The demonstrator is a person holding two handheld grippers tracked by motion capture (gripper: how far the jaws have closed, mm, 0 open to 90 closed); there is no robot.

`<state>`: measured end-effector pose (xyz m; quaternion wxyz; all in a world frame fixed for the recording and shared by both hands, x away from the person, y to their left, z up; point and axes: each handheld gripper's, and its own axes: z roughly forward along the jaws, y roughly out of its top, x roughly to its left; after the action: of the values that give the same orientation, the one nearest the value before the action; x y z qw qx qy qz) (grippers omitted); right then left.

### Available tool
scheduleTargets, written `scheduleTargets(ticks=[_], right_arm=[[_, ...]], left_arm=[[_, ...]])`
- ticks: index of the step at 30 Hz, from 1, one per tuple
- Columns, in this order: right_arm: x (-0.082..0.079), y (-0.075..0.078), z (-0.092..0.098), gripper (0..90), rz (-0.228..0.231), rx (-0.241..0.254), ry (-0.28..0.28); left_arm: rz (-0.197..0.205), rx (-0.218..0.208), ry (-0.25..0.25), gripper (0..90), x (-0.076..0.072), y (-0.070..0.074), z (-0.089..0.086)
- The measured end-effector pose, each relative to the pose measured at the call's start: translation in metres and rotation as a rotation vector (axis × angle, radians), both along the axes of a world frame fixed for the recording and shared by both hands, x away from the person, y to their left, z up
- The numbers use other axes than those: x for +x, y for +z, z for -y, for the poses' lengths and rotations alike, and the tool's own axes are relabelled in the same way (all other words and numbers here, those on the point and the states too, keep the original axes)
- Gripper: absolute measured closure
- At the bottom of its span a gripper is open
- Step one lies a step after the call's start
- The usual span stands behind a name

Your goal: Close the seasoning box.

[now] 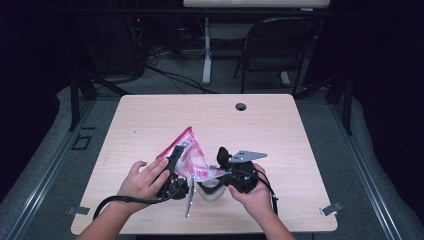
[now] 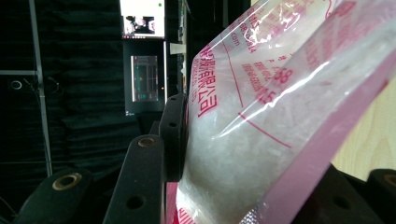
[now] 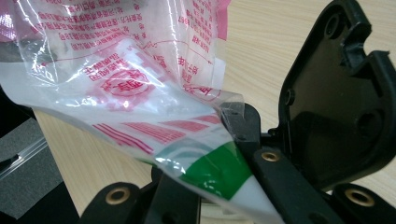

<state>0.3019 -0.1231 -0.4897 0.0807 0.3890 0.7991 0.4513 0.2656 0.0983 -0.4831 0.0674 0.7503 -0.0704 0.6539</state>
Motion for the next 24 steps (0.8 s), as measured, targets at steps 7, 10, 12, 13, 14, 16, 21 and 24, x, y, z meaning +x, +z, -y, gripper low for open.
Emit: scheduleTargets(ticks=[7, 10, 12, 13, 14, 16, 21, 24], right_arm=[[0.0005, 0.0005, -0.0009, 85.1, 0.003, -0.003, 0.005], [0.0007, 0.0005, -0.0009, 85.1, 0.003, -0.002, 0.005], [0.0008, 0.0005, -0.0009, 85.1, 0.004, -0.002, 0.005], [0.0008, 0.0005, -0.0008, 85.2, 0.004, -0.002, 0.005], [0.0007, 0.0005, -0.0009, 85.1, 0.003, -0.002, 0.004], [0.0009, 0.0005, -0.0009, 85.1, 0.003, -0.003, 0.006], [0.0012, 0.0001, -0.0014, 85.0, 0.004, -0.003, 0.008], [0.0013, -0.0001, -0.0015, 85.0, 0.003, -0.002, 0.006]], left_arm=[[0.003, -0.001, 0.001, 65.4, -0.0003, 0.0006, -0.0005], [0.0, -0.006, 0.001, 65.4, -0.0003, 0.0005, -0.0005], [0.002, -0.007, -0.003, 65.4, 0.0, 0.0004, -0.0006], [0.003, -0.007, -0.003, 65.4, 0.0, 0.0004, -0.0005], [0.003, -0.007, -0.003, 65.4, 0.0, 0.0004, -0.0004], [-0.002, -0.008, 0.0, 65.4, -0.0001, 0.0006, -0.0004], [0.007, -0.005, -0.004, 65.4, -0.0003, 0.0011, -0.0004], [0.0, -0.009, 0.0, 65.4, -0.0004, 0.0009, -0.0005]])
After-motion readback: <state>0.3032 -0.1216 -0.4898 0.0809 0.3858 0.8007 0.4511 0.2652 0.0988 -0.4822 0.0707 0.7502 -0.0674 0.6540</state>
